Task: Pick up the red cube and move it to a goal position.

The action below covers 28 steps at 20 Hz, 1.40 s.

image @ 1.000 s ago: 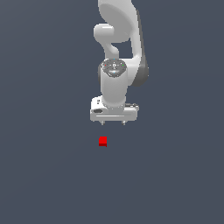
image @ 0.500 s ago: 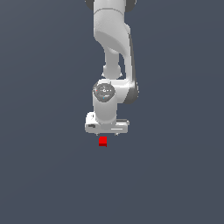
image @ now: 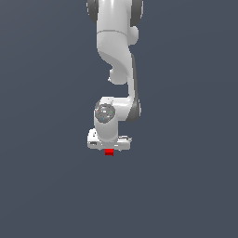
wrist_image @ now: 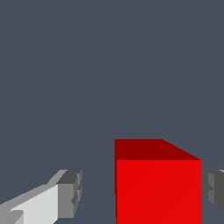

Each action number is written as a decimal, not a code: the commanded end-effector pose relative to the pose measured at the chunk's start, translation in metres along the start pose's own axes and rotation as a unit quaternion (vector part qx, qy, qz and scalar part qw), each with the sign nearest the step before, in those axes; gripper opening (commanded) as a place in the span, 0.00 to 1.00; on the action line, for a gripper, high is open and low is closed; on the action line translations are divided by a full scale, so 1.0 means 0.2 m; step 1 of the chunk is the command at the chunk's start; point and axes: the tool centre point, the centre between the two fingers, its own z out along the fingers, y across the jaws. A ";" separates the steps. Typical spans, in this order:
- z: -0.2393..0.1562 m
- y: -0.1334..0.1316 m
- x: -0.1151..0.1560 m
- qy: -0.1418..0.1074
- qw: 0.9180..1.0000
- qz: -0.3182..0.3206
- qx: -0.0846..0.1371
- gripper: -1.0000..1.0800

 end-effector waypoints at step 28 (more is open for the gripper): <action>-0.06 -0.02 -0.01 0.000 1.000 0.001 0.000 0.00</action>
